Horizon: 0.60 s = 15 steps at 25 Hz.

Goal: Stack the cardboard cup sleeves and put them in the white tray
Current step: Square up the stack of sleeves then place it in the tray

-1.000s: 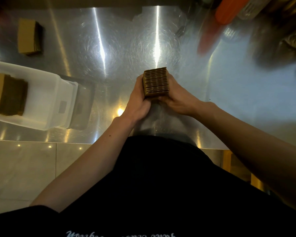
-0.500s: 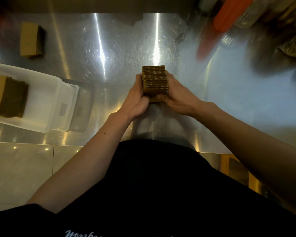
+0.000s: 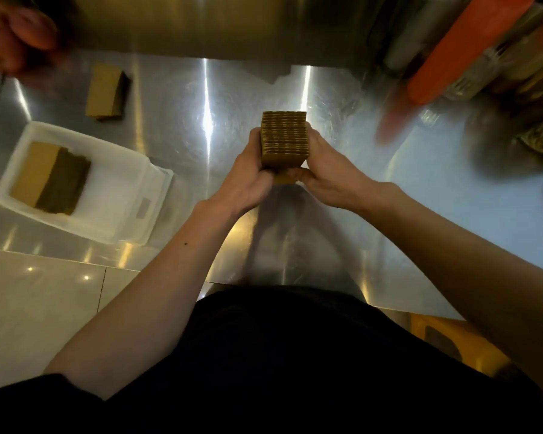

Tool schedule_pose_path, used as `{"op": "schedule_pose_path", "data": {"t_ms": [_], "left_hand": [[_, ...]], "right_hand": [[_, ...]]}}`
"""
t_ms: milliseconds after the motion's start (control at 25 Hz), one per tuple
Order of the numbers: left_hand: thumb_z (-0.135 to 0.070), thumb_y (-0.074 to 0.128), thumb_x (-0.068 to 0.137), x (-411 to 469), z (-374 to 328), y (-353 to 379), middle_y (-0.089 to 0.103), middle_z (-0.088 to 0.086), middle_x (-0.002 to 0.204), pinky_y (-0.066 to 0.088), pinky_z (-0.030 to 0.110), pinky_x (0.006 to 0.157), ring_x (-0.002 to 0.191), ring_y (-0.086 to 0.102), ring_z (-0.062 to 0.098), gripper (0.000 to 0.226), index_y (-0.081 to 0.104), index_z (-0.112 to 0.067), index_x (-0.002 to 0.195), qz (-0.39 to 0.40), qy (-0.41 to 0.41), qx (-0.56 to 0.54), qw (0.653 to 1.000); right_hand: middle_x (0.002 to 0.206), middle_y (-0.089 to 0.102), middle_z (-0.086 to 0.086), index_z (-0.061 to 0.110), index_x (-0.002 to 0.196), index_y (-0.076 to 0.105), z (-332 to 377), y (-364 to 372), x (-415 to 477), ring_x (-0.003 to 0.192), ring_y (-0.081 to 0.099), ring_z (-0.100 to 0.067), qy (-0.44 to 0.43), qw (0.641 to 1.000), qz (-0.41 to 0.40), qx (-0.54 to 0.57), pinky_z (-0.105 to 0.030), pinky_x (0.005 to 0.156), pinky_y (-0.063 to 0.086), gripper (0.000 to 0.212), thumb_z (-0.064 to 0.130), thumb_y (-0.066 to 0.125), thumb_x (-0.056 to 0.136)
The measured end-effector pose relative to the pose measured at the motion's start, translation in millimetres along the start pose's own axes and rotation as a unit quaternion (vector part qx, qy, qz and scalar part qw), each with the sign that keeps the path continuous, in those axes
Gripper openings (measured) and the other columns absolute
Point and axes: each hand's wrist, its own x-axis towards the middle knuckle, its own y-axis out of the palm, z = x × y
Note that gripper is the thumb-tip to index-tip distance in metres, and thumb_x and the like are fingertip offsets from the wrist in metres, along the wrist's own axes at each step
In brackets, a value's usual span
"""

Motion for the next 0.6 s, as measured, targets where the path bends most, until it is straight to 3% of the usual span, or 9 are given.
{"op": "schedule_pose_path", "data": {"t_ms": [320,400,600], "left_hand": [[0.007,0.046,0.087,-23,25,-60,0.054,-0.001,0.109,0.038,0.014,0.074,0.097,0.053,0.014,0.057,0.033,-0.016,0.137,-0.064,-0.012,0.006,0.998],[0.005,0.048,0.088,-27,34,-83,0.054,-0.002,0.111,0.039,0.019,0.080,0.099,0.053,0.013,0.058,0.032,-0.017,0.138,-0.060,-0.002,-0.001,0.998],[0.002,0.051,0.091,-27,66,-159,0.053,-0.001,0.119,0.041,0.017,0.089,0.109,0.055,0.014,0.055,0.033,-0.016,0.140,-0.064,0.045,-0.045,0.996]], "right_hand": [[0.148,0.038,-0.002,0.021,0.149,0.022,62,26,34,0.132,0.041,-0.016,-0.039,0.998,0.045,-0.006,-0.022,0.105,0.030,0.067,0.025,0.059,0.094],[0.149,0.038,-0.003,0.021,0.150,0.022,80,34,46,0.133,0.041,-0.018,-0.042,0.998,0.041,-0.021,-0.025,0.107,0.032,0.067,0.024,0.060,0.094],[0.154,0.033,-0.003,0.022,0.152,0.018,145,67,89,0.137,0.038,-0.020,-0.036,0.996,0.002,-0.087,-0.022,0.104,0.028,0.069,0.021,0.058,0.096]]}}
